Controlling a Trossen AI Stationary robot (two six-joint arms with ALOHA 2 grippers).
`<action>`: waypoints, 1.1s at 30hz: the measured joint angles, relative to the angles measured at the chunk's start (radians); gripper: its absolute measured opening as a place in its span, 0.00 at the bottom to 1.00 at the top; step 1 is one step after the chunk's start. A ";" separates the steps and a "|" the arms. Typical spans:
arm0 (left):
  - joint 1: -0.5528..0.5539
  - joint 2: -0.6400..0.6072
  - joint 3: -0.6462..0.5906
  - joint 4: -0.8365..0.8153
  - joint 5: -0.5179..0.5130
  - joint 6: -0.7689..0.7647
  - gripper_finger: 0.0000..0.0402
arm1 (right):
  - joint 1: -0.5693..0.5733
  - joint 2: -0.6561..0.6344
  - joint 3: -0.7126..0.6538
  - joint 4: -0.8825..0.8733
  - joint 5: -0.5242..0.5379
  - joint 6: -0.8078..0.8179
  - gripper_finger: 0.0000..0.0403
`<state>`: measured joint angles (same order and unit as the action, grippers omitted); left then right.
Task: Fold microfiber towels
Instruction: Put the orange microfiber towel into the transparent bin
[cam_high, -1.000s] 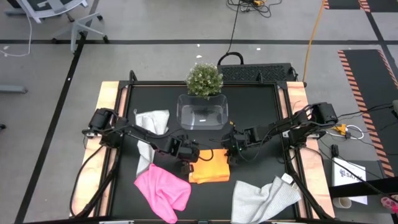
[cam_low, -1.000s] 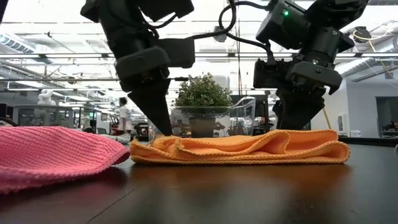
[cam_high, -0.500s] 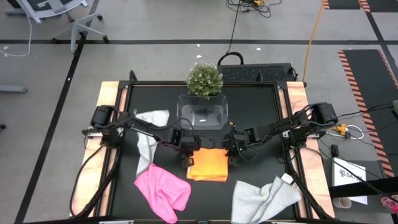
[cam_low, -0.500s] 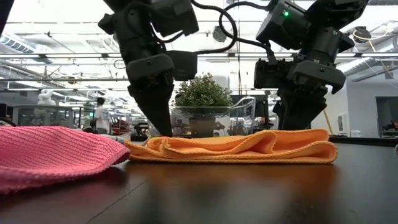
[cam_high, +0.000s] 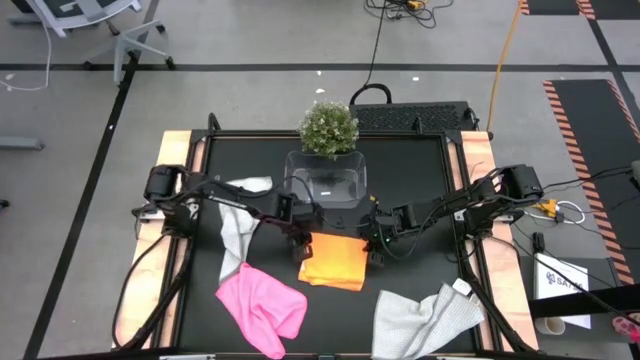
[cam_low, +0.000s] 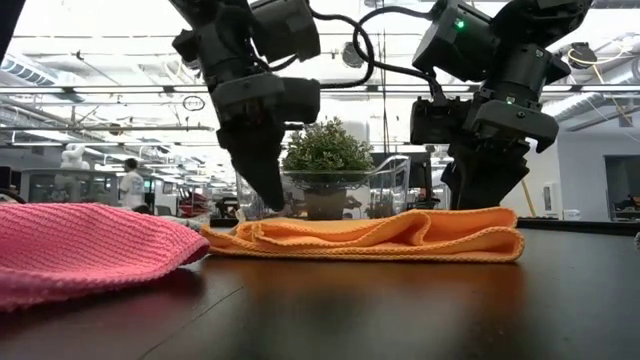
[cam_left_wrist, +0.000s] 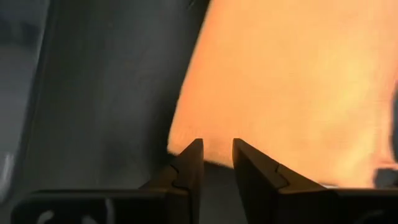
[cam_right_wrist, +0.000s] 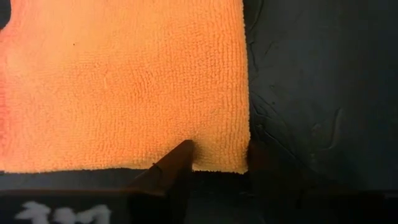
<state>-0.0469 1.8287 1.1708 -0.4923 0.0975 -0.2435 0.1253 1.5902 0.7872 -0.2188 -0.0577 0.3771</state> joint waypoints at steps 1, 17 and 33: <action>-0.001 0.000 0.000 0.000 0.000 0.020 0.22 | 0.000 0.000 0.000 -0.002 0.000 0.000 0.36; 0.015 -0.004 -0.001 0.020 -0.027 0.275 0.22 | 0.000 0.000 0.000 -0.003 0.000 0.063 0.36; 0.014 -0.003 -0.001 0.006 -0.125 0.242 0.22 | 0.000 0.000 0.000 -0.003 -0.001 0.083 0.36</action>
<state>-0.0333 1.8259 1.1698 -0.4858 -0.0276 -0.0013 0.1249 1.5902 0.7872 -0.2222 -0.0582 0.4603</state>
